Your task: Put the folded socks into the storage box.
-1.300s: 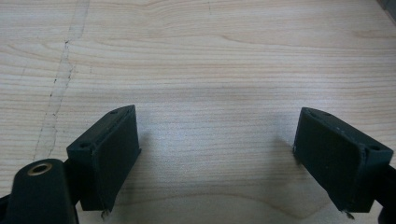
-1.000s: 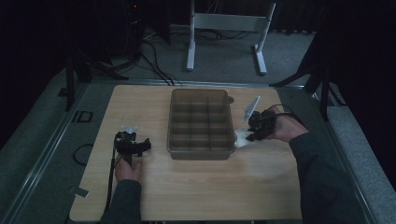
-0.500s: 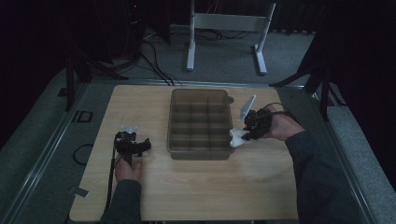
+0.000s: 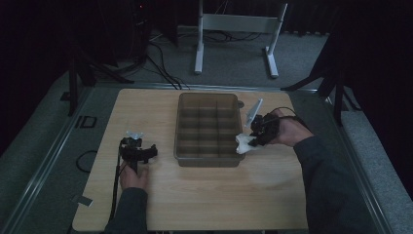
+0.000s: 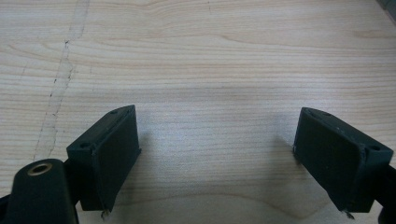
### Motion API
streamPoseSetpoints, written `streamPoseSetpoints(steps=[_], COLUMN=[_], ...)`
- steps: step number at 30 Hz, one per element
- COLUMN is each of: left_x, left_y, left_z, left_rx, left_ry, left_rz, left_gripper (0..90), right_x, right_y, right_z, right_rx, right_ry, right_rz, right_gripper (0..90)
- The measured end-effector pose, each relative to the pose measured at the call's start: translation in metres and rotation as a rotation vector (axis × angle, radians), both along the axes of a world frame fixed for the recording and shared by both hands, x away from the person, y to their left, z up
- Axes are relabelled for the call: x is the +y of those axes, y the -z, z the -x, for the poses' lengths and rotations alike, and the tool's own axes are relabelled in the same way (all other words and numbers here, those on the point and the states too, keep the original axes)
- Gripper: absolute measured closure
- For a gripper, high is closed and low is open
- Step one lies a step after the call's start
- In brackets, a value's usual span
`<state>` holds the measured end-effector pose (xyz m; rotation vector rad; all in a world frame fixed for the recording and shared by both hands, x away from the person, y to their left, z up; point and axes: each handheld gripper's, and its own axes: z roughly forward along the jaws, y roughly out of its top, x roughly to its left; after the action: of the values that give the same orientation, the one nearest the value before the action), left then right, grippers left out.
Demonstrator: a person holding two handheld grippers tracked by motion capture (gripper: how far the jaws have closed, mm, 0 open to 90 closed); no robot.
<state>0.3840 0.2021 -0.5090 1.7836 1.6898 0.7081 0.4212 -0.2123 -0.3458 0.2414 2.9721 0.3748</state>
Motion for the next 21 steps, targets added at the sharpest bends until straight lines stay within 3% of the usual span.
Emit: streamPoseSetpoints(steps=[21], left_x=[0.000], left_y=[0.000], left_z=[0.000], left_rx=[0.002], left_ry=[0.001], left_rz=[-0.001], left_gripper=[14.5], right_x=[0.022], right_y=[0.002], right_z=[-0.003], right_rx=[0.006], right_ry=[-0.036], right_rz=[-0.002], right_gripper=[69.3])
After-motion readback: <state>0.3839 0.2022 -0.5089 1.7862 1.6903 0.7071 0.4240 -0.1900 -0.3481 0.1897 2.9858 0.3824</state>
